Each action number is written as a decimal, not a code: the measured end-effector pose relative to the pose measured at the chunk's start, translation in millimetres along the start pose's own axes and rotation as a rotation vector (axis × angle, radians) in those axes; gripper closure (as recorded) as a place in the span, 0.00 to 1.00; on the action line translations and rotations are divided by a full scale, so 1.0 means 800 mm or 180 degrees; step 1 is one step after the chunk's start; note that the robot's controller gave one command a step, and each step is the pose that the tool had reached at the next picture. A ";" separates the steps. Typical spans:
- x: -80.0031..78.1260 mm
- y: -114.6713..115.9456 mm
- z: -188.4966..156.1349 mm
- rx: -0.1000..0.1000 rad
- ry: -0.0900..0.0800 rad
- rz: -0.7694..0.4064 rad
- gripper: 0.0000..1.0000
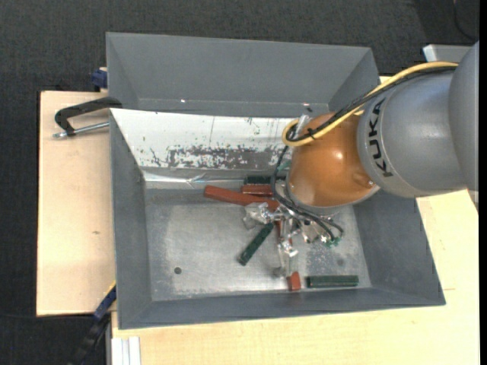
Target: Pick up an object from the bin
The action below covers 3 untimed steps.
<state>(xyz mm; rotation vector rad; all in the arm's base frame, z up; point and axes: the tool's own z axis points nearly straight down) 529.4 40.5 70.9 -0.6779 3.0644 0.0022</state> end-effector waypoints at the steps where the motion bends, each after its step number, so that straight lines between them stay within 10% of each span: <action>1: 0.000 0.000 0.000 -0.0001 0.0002 0.0000 1.00; 2: 0.000 0.000 0.000 -0.0001 0.0002 0.0000 1.00; 3: -0.021 0.001 -0.184 0.0002 -0.0006 -0.1112 1.00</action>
Offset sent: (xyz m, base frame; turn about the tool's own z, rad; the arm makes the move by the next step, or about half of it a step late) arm 0.0000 0.0000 0.0000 0.0000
